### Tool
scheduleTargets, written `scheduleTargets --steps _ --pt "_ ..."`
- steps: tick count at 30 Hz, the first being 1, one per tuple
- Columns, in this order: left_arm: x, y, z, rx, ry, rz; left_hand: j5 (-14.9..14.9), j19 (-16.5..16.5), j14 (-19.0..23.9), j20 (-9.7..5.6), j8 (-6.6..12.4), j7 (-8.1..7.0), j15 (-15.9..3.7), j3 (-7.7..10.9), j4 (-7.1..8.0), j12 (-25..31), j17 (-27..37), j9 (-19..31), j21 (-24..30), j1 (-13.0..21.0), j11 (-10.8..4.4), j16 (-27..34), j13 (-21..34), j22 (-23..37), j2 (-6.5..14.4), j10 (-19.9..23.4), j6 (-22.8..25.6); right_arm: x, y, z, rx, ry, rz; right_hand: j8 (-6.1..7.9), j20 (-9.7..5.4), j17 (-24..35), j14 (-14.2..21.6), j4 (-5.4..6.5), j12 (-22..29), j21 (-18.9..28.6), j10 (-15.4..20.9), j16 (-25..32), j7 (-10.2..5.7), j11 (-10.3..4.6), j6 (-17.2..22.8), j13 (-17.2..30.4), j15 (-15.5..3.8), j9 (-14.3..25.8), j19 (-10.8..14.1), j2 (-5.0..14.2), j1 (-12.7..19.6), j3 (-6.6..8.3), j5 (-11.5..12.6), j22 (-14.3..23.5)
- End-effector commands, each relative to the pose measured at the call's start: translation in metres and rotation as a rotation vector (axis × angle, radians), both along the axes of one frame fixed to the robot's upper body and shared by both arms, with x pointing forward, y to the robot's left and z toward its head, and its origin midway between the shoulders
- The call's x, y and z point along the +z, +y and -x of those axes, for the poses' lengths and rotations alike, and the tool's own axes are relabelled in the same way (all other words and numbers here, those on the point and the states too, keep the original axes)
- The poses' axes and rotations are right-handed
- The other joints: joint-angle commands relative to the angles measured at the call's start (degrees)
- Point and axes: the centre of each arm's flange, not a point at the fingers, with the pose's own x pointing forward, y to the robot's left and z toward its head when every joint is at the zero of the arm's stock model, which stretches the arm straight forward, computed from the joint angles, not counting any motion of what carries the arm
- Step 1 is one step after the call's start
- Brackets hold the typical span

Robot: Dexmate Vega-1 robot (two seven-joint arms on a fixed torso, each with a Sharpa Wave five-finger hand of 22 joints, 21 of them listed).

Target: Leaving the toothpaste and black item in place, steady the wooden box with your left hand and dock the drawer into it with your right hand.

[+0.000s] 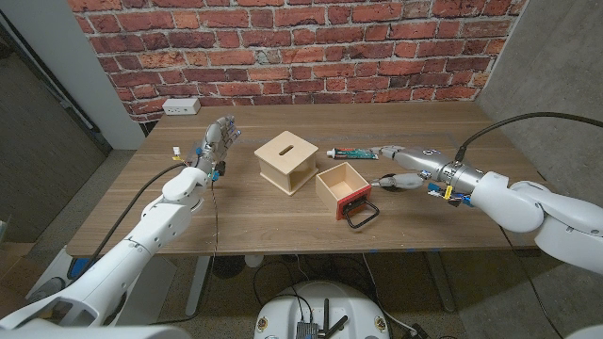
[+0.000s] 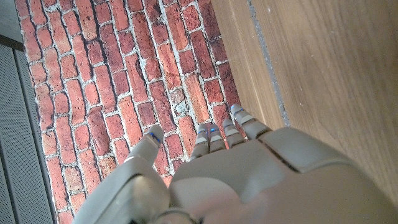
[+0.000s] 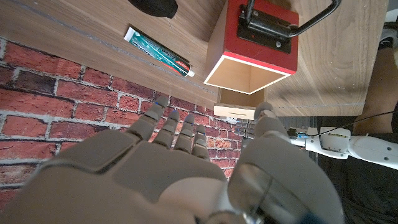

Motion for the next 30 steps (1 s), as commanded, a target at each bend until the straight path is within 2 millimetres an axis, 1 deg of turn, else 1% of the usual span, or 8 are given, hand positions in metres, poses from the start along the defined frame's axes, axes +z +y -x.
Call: scheduleTargets --steps 1,6,9,17,19,22,25,30 --pt "-0.004 0.001 0.002 0.000 0.000 0.009 0.3 0.6 0.6 -1.90 0.25 -0.09 -0.09 0.46 0.03 0.4 0.2 0.3 0.1 -0.5 0.06 0.2 0.3 0.2 3.6 0.7 0.5 0.006 0.015 0.009 -0.015 -0.010 0.100 1.12 -0.06 0.1 2.8 0.02 1.0 0.4 2.8 1.4 -0.23 -0.09 2.2 0.3 -0.62 0.2 1.3 -0.68 3.8 1.27 0.8 0.3" --pt "-0.007 0.000 0.002 -0.004 0.002 0.014 0.3 0.7 1.0 -1.71 0.28 -0.19 -0.29 0.51 0.07 0.4 0.2 0.3 0.1 -0.6 -0.04 0.3 0.3 0.2 3.6 1.1 0.7 0.008 0.024 0.011 -0.019 -0.017 0.142 1.56 -0.21 0.0 4.1 0.04 1.5 0.6 4.5 1.8 -0.01 -0.19 3.3 0.5 -1.16 0.3 2.2 -1.44 5.7 1.69 0.9 0.3" --pt "-0.008 0.000 0.002 0.000 0.001 0.014 0.3 0.7 1.1 -1.71 0.29 -0.18 -0.34 0.54 0.09 0.4 0.2 0.3 0.0 -0.6 -0.04 0.3 0.3 0.2 3.6 1.2 0.8 0.008 0.029 0.013 -0.031 -0.026 0.176 1.67 -0.06 0.0 4.2 0.01 1.5 0.6 4.7 1.9 -0.15 -0.26 3.6 0.5 -1.28 0.3 2.4 -1.68 6.3 1.83 0.9 0.3" --pt "-0.009 0.002 0.003 -0.001 0.002 0.019 0.4 0.8 1.5 -1.59 0.38 -0.28 -0.34 0.65 0.14 0.4 0.2 0.3 0.0 -0.8 -0.11 0.3 0.4 0.2 3.5 1.5 1.3 0.006 0.044 0.013 -0.042 -0.042 0.247 2.29 0.96 -0.1 5.9 0.12 1.8 0.4 6.6 2.5 -1.60 -1.36 5.2 0.6 -2.79 0.3 2.8 -2.95 9.1 2.27 0.6 0.3" --pt "-0.011 0.002 0.003 -0.005 0.003 0.021 0.4 0.9 1.6 -1.61 0.38 -0.31 -0.33 0.67 0.15 0.4 0.2 0.3 0.0 -0.8 -0.15 0.3 0.4 0.2 3.5 1.6 1.4 0.005 0.047 0.013 -0.046 -0.044 0.265 2.53 1.07 -0.1 6.6 0.14 1.8 0.3 7.3 2.8 -1.75 -1.54 5.9 0.7 -3.56 0.3 2.7 -3.29 10.2 2.48 0.5 0.3" --pt "-0.013 0.002 0.003 -0.007 0.006 0.025 0.4 0.9 1.6 -1.61 0.37 -0.23 -0.35 0.70 0.16 0.4 0.2 0.3 0.0 -0.8 -0.16 0.3 0.4 0.2 3.5 1.6 1.4 0.005 0.051 0.013 -0.054 -0.049 0.292 2.74 1.08 -0.1 7.6 0.21 1.9 0.2 7.9 3.2 -1.87 -1.91 6.4 0.7 -3.84 0.3 2.6 -3.62 11.0 2.61 0.4 0.3" --pt "-0.014 0.002 0.003 -0.009 0.004 0.030 0.4 0.9 1.7 -1.61 0.35 -0.28 -0.36 0.74 0.18 0.4 0.2 0.3 0.0 -0.8 -0.15 0.3 0.4 0.2 3.5 1.7 1.4 0.006 0.054 0.013 -0.058 -0.051 0.312 2.85 1.07 -0.1 7.9 0.23 2.0 0.2 8.4 3.3 -2.04 -1.85 6.7 0.7 -4.10 0.4 2.5 -3.80 11.5 2.68 0.4 0.3" --pt "-0.015 0.003 0.004 -0.007 0.007 0.029 0.4 1.0 1.8 -1.61 0.34 -0.27 -0.38 0.79 0.19 0.4 0.2 0.3 0.0 -0.9 -0.19 0.3 0.4 0.2 3.5 1.8 1.6 0.007 0.057 0.012 -0.065 -0.040 0.335 3.06 1.47 -0.1 8.1 0.20 2.0 -0.1 9.0 3.3 -2.88 -2.51 7.4 0.8 -4.34 0.4 1.9 -4.39 12.6 2.78 0.2 0.3"
